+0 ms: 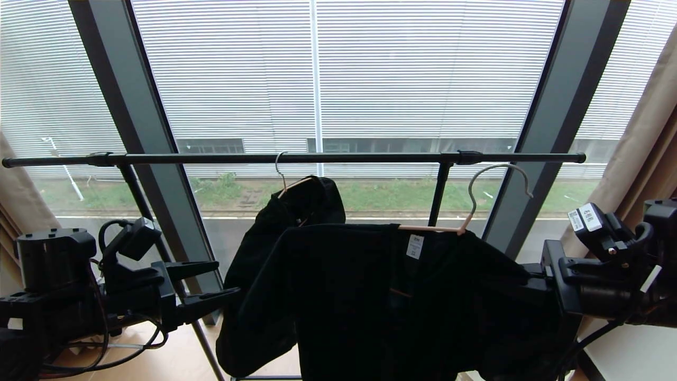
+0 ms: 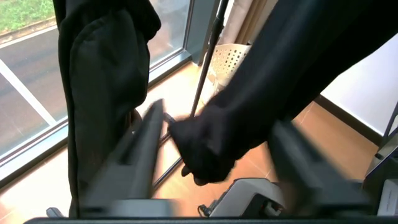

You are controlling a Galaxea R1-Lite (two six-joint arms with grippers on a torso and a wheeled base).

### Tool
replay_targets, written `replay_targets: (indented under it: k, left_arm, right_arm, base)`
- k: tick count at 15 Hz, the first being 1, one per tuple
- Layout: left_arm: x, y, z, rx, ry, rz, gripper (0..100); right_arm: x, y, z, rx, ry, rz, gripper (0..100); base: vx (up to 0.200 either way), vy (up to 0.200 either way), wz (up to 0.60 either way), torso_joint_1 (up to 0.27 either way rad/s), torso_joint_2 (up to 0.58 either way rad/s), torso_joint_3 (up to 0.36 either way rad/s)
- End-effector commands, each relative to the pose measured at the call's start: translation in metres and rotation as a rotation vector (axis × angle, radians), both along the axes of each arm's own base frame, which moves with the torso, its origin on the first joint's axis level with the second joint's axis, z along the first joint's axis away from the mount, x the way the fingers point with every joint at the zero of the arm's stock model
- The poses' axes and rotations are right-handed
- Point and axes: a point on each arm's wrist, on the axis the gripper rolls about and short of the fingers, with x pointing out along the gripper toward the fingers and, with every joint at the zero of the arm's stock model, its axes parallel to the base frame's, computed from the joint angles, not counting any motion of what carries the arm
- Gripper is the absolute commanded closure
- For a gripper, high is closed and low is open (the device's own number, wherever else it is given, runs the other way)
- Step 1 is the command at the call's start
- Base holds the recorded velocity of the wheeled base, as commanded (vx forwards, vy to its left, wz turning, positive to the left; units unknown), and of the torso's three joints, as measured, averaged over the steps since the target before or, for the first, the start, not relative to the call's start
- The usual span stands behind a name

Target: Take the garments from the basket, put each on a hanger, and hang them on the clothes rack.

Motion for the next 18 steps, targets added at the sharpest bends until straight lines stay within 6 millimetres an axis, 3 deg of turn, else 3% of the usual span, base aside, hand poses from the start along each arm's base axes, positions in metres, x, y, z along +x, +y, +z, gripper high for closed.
replay_targets:
  k: [1,9,13,15,18]
  left_arm:
    - [-0.005,-0.001,0.012,-0.011,-0.034,0.002,0]
    - [-0.04,-0.033,0.064,-0.074,-0.089,-0.087,0]
    - [-0.03,-0.062,0.116,0.001,-0.097,-0.117,0]
    - [-0.028,-0.073,0.128,0.059,-0.133,-0.177,0]
    - [-0.015,-0.098,0.114,0.191,-0.128,-0.202,0]
  right_arm:
    - [0.002,0.001,-0.004,-0.004,0.014,0.003,100]
    - [0.002,0.019,-0.025,-0.041,0.07,0.093,100]
    - [-0.002,0.023,-0.028,-0.047,0.072,0.116,100]
    - [-0.003,0.023,-0.028,-0.049,0.073,0.119,100]
    - [-0.007,0.025,-0.027,-0.049,0.067,0.132,100]
  base:
    - [0.0,0.0,0.0,0.0,0.0,0.0]
    - [0.0,0.0,0.0,0.0,0.0,0.0]
    - [0.0,0.0,0.0,0.0,0.0,0.0]
    - [0.0,0.0,0.0,0.0,0.0,0.0]
    - [0.0,0.0,0.0,0.0,0.0,0.0]
